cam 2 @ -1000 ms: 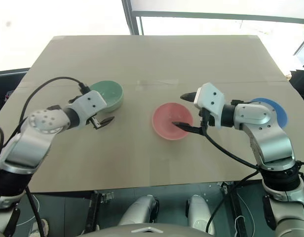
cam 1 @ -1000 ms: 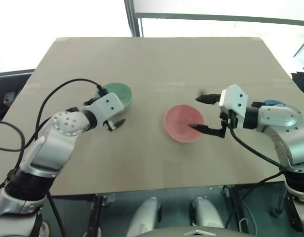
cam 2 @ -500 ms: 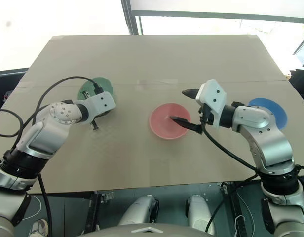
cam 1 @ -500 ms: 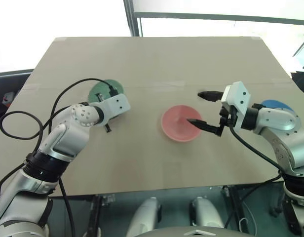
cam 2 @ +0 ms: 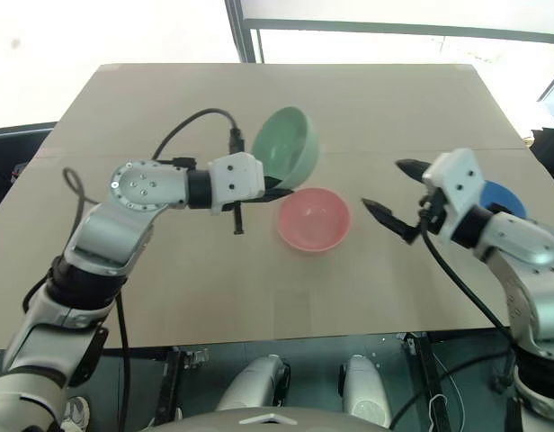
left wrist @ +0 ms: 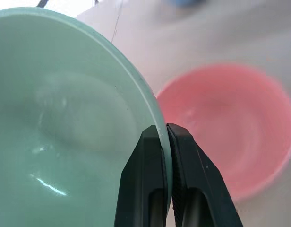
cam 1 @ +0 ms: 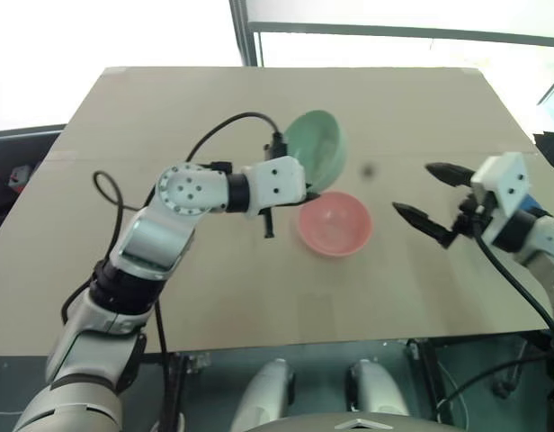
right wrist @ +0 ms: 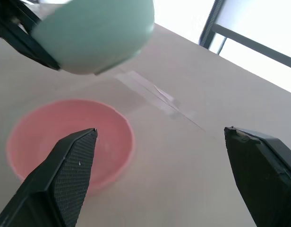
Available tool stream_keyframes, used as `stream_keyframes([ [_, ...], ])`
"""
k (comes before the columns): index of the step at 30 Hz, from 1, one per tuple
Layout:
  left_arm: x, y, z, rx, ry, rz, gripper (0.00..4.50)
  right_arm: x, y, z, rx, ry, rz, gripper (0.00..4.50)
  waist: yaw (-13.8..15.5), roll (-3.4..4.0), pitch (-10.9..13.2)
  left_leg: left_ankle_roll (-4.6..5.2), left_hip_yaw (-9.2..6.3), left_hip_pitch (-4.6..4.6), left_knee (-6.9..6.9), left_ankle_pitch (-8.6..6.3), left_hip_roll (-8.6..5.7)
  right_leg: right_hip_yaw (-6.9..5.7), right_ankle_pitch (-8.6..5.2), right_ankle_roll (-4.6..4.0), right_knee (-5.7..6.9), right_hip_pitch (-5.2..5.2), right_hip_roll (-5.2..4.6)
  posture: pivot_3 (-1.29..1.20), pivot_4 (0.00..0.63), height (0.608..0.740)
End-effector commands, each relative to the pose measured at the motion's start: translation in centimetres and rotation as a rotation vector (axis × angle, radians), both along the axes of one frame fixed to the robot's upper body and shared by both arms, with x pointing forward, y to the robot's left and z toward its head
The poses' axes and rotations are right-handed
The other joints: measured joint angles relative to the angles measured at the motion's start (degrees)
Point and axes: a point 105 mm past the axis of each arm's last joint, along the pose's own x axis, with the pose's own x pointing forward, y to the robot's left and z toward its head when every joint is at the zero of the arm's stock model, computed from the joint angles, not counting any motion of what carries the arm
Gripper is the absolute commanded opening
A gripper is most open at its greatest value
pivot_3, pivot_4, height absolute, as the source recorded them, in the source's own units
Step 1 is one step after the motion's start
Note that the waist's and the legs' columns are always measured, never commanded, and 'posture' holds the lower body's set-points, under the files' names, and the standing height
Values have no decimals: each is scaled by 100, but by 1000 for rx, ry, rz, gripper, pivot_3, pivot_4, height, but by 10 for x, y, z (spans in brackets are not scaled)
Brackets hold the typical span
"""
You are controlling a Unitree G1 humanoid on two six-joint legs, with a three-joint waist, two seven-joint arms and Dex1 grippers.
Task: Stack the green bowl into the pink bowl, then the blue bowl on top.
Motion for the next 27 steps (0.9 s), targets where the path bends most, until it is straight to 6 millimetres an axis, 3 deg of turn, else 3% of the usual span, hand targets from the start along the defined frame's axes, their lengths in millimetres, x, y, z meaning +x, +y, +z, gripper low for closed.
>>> stream_keyframes([
  [1,-15,-13,-2,36,69,-206,913,-13,-13,14,-26,-77,-82,4500,-22,1,-1,0,6,3,3,0,1,1,0,0,-1,5,0,0,150,740],
  [6,-11,-10,-11,95,111,-240,2930,-16,-14,10,-41,-78,-127,4500,-44,0,0,2,32,16,21,1,9,18,0,1,-1,15,10,0,150,740],
  [9,-6,-9,1,23,129,-215,4335,-7,-33,-1,-117,-47,-264,4500,-15,0,-1,2,29,15,31,0,11,18,0,2,1,15,14,0,150,740],
  [10,-4,-6,5,-6,155,-201,4474,-5,-40,-6,-147,-27,-310,4500,-5,-1,-1,3,25,12,35,0,9,18,0,2,2,16,13,0,150,740],
  [13,1,3,18,-131,153,-134,4474,3,-63,-22,-196,62,-436,4500,-19,-3,-3,7,20,5,44,-3,6,16,1,3,4,16,13,0,150,740],
  [15,-1,8,29,-335,256,-131,4474,9,-74,-31,-221,114,-476,4500,-26,-1,-4,8,19,5,44,-3,8,16,1,3,3,15,13,0,150,740],
  [21,-13,39,25,-500,308,-116,4474,44,-94,-56,-254,238,-529,4500,-78,-3,-5,6,33,15,44,-2,16,27,1,3,-6,14,12,0,150,740],
  [24,-32,48,21,-521,391,-204,4500,60,-100,-62,-277,257,-528,3422,-59,-3,-5,6,36,16,46,-2,16,30,1,3,-9,13,10,0,150,740],
  [27,-37,53,21,-552,404,-200,4500,69,-104,-64,-295,268,-523,2139,-5,-2,-4,6,23,12,44,-2,13,26,1,2,-16,11,8,0,150,740],
])
